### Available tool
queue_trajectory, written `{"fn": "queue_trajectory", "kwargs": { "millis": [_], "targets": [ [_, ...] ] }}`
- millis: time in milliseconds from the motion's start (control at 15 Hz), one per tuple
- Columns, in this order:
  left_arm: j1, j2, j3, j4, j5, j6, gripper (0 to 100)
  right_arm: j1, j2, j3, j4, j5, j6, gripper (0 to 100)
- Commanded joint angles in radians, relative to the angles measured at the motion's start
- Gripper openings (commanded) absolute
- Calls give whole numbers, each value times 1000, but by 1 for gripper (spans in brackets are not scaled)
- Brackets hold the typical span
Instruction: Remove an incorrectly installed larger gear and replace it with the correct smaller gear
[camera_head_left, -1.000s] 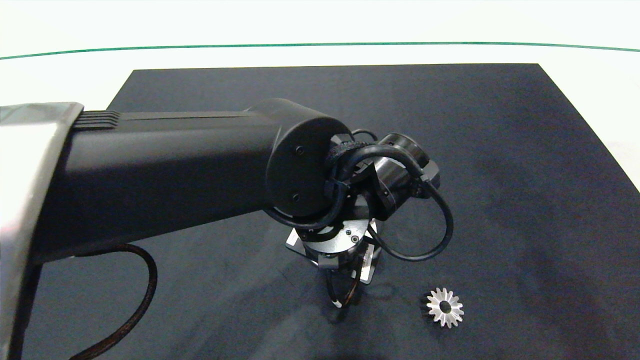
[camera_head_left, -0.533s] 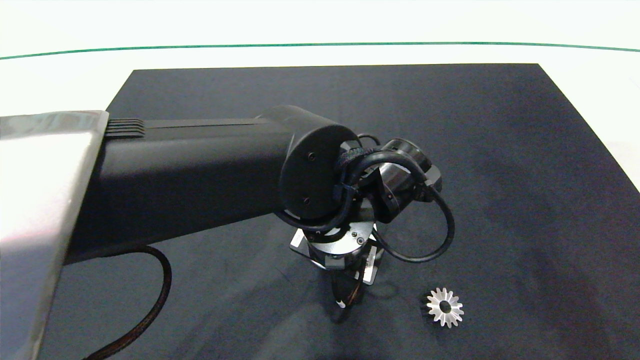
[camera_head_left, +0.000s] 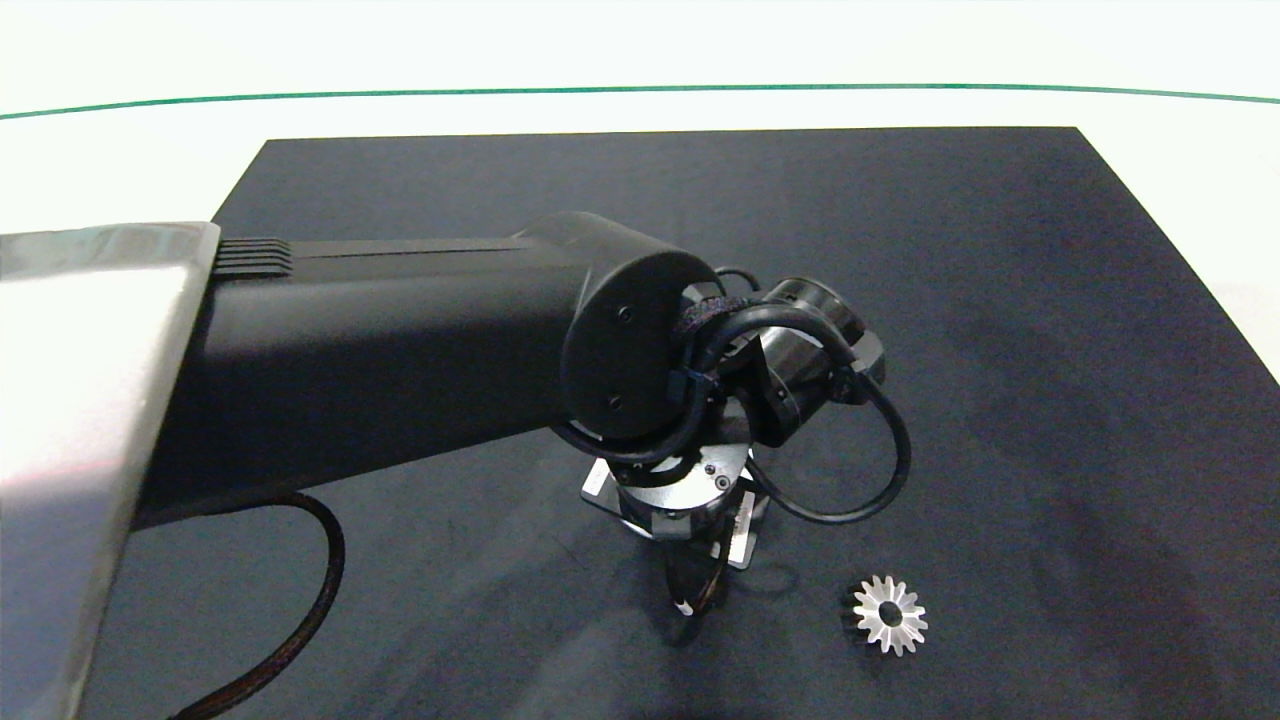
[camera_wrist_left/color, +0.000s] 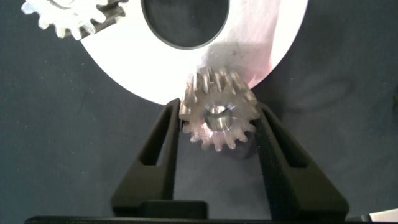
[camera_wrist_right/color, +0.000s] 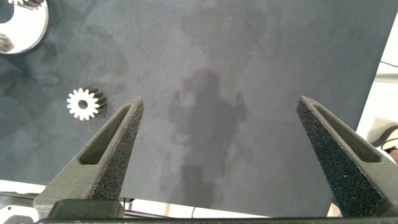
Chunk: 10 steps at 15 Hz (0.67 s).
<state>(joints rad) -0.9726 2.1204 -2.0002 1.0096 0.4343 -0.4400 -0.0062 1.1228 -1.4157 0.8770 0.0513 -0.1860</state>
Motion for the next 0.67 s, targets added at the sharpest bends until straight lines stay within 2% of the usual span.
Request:
{"fn": "queue_trajectory", "kwargs": {
  "millis": [67,200,267,467,667],
  "targets": [
    [-2,0,0,6,3,-11,100,0,0,0,5,1,-1,100],
    [-3,-8,0,17,3,-11,100,0,0,0,8,1,-3,100],
    [-3,-20,0,38,3,-22,100,-1,2,-2,8,1,-3,100],
    [5,-106,0,162,3,-86,100,-3,3,-3,8,-1,-3,100],
    [52,-231,0,227,3,-151,100,-8,15,-2,8,-2,-3,100]
  ]
}}
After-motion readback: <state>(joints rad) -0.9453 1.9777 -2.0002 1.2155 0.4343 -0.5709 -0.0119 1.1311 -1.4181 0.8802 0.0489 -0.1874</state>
